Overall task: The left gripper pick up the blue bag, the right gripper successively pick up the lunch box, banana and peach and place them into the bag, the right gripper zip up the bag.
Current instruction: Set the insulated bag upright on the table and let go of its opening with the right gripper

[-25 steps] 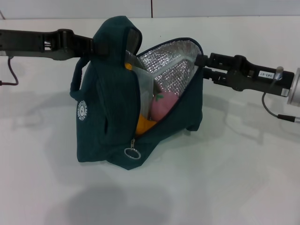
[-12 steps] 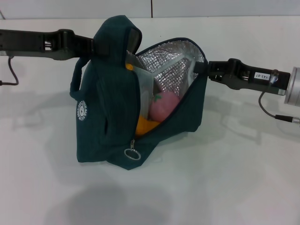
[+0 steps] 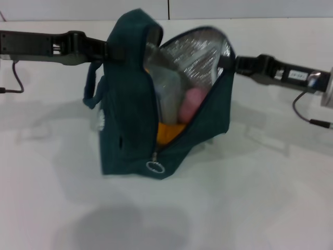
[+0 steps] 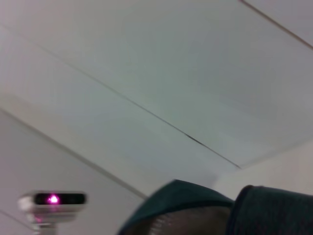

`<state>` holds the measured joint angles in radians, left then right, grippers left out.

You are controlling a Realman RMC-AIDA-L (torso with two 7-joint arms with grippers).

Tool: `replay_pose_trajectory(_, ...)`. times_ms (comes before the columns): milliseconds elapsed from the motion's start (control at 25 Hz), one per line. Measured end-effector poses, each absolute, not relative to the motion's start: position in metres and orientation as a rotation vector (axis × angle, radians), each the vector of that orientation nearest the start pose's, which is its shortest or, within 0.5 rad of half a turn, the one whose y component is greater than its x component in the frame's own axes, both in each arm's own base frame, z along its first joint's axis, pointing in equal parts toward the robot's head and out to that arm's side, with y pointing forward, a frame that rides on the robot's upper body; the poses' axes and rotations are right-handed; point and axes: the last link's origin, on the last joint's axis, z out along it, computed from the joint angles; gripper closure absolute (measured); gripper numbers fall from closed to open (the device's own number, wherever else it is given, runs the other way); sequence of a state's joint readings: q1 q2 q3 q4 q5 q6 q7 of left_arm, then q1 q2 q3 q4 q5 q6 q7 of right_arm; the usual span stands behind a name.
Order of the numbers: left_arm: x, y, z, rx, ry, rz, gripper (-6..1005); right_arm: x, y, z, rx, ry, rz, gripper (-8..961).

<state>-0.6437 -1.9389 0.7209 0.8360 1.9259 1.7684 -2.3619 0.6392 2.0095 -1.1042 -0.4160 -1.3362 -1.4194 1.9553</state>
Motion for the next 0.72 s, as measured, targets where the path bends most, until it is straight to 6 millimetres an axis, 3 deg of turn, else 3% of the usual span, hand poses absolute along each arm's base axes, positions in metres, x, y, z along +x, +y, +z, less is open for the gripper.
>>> replay_pose_trajectory(320, -0.175, 0.368, 0.060, -2.766, -1.572, -0.905, 958, 0.182, 0.353, 0.040, -2.600, 1.100, 1.495, 921)
replay_pose_trajectory(400, -0.170, 0.369, 0.051, -2.783, -1.587, -0.924, 958, 0.180, 0.351, 0.046, -2.613, 1.075, 1.501, 921)
replay_pose_trajectory(720, -0.168, 0.375, 0.016, -2.712, -1.646, -0.955, 958, 0.208, 0.347, 0.023, -2.555, 1.279, 1.392, 922)
